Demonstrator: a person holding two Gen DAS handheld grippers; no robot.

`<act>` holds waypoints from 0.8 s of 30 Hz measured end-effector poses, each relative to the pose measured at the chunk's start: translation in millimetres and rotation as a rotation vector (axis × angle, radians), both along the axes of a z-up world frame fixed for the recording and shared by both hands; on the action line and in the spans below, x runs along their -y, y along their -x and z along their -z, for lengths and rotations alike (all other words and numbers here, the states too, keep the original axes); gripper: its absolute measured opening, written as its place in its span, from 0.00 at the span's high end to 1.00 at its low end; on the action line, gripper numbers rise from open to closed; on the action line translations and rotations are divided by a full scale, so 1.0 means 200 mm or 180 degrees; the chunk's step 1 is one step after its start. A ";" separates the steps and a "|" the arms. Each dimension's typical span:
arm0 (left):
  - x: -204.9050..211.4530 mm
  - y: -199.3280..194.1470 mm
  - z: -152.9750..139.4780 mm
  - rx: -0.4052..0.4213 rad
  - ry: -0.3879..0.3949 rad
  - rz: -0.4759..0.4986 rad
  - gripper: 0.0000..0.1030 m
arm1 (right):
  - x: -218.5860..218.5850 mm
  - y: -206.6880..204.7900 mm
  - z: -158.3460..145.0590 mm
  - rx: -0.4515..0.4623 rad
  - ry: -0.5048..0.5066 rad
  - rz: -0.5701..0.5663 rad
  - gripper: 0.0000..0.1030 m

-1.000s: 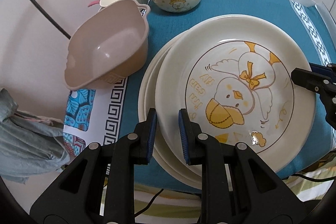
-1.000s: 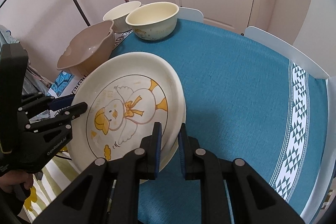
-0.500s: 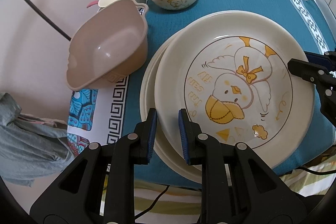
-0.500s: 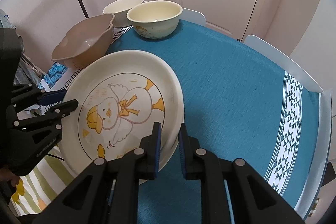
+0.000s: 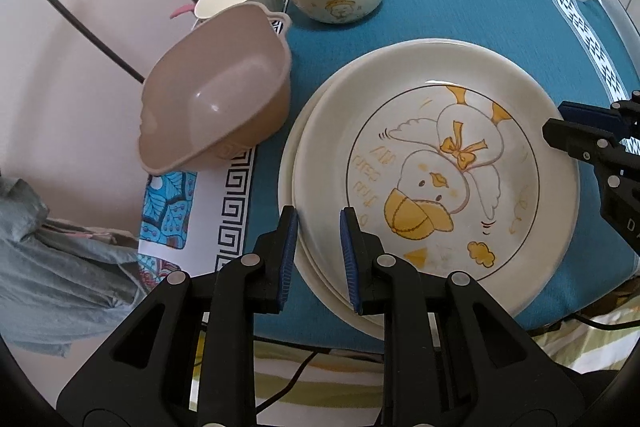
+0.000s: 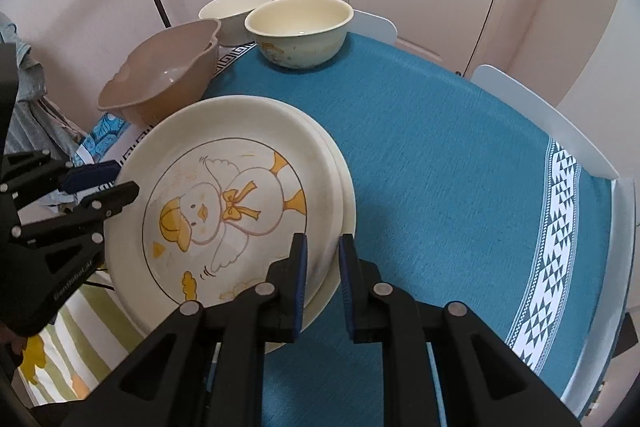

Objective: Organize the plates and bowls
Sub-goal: 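Lower the duck plate onto the white plate with both grippers, then open both grippers and grasp the taupe square bowl rim with both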

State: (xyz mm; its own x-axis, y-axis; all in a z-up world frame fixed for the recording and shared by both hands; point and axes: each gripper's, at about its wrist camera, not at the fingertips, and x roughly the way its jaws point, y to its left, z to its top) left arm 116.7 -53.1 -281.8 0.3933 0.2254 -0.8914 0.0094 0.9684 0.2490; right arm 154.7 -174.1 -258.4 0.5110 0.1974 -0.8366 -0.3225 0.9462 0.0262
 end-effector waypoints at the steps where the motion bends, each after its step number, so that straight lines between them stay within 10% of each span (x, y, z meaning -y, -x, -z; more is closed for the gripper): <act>1: 0.00 0.00 0.00 0.0001 0.0011 -0.0003 0.82 | 0.00 0.00 0.00 -0.0004 0.0004 -0.0001 0.86; 12: -0.12 0.04 -0.31 0.0308 0.0496 -0.0183 0.74 | 0.07 0.00 -0.23 0.0162 -0.0387 0.0074 0.86; 14: -0.18 0.06 -0.43 0.0523 0.0555 -0.0300 0.45 | 0.08 -0.02 -0.35 0.0267 -0.0553 0.0053 0.86; 15: -0.22 0.07 -0.49 0.0655 0.0554 -0.0369 0.09 | 0.08 -0.03 -0.39 0.0295 -0.0606 0.0039 0.83; 17: -0.29 0.09 -0.60 0.0987 0.0532 -0.0490 0.00 | 0.07 -0.07 -0.49 0.0369 -0.0826 -0.0009 0.47; 18: -0.34 0.09 -0.64 0.1057 0.0539 -0.0526 0.00 | 0.06 -0.08 -0.51 0.0402 -0.0899 -0.0029 0.07; 24: -0.60 0.03 -0.62 0.0925 0.0728 -0.0814 0.00 | -0.10 -0.22 -0.63 0.0489 -0.0780 -0.0133 0.00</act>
